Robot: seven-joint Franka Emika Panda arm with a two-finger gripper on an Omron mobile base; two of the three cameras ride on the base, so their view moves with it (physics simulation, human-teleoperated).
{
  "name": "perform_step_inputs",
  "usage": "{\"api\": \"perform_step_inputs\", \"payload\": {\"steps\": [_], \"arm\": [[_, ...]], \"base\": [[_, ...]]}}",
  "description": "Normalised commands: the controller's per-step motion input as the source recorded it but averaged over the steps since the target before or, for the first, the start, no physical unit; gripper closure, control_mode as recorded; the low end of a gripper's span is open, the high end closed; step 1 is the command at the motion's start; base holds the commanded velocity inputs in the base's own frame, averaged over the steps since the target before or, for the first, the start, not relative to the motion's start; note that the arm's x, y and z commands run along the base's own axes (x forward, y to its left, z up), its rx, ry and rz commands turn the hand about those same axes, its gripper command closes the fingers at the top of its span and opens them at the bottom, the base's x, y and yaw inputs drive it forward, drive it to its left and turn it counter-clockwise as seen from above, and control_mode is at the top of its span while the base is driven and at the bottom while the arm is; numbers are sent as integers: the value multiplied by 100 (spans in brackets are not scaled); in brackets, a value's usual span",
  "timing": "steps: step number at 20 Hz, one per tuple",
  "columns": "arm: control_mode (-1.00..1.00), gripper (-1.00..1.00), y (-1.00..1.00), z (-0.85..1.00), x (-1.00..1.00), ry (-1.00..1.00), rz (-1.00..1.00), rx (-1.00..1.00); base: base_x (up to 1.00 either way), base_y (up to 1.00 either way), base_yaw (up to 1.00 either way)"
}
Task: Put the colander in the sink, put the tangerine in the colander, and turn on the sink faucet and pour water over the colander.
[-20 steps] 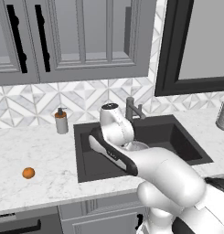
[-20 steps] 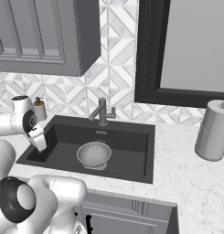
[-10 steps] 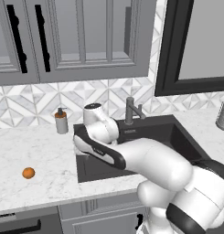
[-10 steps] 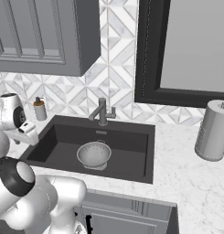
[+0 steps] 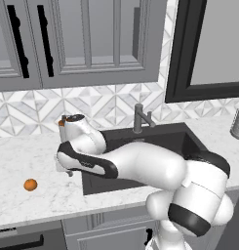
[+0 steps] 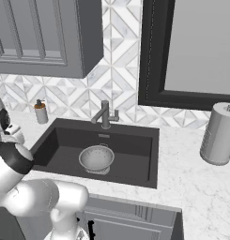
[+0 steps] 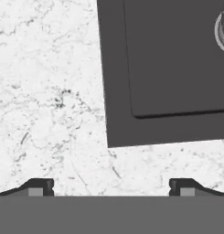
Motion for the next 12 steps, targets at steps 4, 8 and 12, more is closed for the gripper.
{"api": "perform_step_inputs", "payload": {"steps": [4, 8, 12], "arm": [[-100, -100, 89, 0, 19, 0, 10, 0], [-100, -100, 71, 0, 19, 0, 4, 0], [-100, -100, 63, 0, 20, 0, 2, 0]], "base": [[0, 0, 0], [0, 0, 0], [0, 0, 0]]}}
